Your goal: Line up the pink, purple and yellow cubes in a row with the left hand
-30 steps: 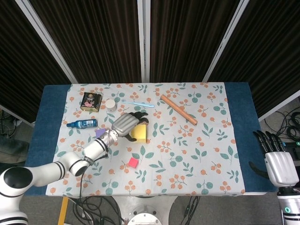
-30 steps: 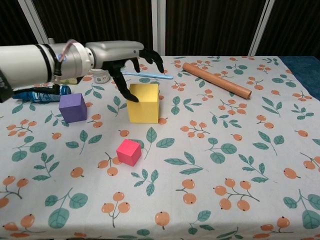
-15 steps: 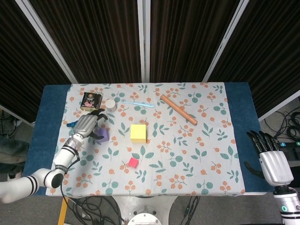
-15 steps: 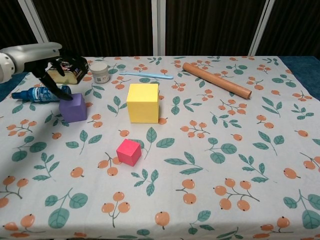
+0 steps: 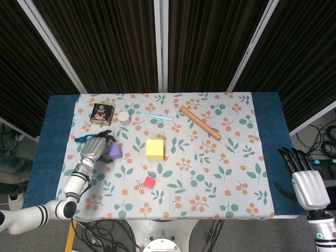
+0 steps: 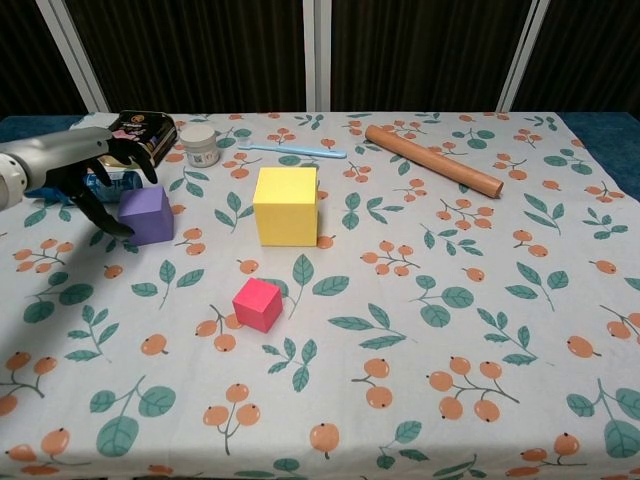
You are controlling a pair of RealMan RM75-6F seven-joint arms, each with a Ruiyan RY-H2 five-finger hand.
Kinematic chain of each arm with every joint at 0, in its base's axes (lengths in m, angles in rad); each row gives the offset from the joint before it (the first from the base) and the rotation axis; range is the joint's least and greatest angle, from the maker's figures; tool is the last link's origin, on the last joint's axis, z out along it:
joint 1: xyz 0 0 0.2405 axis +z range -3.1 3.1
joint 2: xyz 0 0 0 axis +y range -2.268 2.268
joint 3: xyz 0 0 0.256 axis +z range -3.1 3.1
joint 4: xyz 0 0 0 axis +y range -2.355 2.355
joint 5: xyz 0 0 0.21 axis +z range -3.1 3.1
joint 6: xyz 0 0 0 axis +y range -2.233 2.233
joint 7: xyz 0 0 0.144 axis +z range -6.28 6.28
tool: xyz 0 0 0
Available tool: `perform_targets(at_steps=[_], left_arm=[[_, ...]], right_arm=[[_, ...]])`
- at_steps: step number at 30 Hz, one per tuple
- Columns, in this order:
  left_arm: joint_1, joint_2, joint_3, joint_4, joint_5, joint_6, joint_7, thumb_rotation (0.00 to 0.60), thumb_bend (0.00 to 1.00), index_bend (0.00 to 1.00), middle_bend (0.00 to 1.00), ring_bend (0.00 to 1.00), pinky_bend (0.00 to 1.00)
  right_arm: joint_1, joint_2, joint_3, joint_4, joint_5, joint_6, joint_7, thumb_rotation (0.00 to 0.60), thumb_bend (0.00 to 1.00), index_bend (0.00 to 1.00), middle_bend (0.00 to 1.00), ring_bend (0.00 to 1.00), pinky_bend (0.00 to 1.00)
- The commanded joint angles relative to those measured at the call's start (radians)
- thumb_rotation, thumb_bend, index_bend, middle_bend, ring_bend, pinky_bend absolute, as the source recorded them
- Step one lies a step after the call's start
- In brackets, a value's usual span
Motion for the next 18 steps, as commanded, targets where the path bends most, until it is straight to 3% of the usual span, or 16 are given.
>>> perform_targets(at_steps=[1,18], left_arm=[[0.005,-0.023,-0.006,0.02,-0.001,0.014,0.019,0.6,0.09,0.39,0.2,0.14,0.28],[0.012,-0.04,-0.042,0.052,0.082,-0.002,-0.016,0.6,0.24,0.56,0.2,0.14,0.27]], right_arm=[[-0.001,0.001,-0.001,0.0,0.0,0.001,-0.001,0.6,0.16,0.0,0.04,0.0,0.07],[-0.008,0.004,-0.003,-0.01,-0.004,0.01,-0.008,0.6,0.16,0.0,0.04,0.0,0.07]])
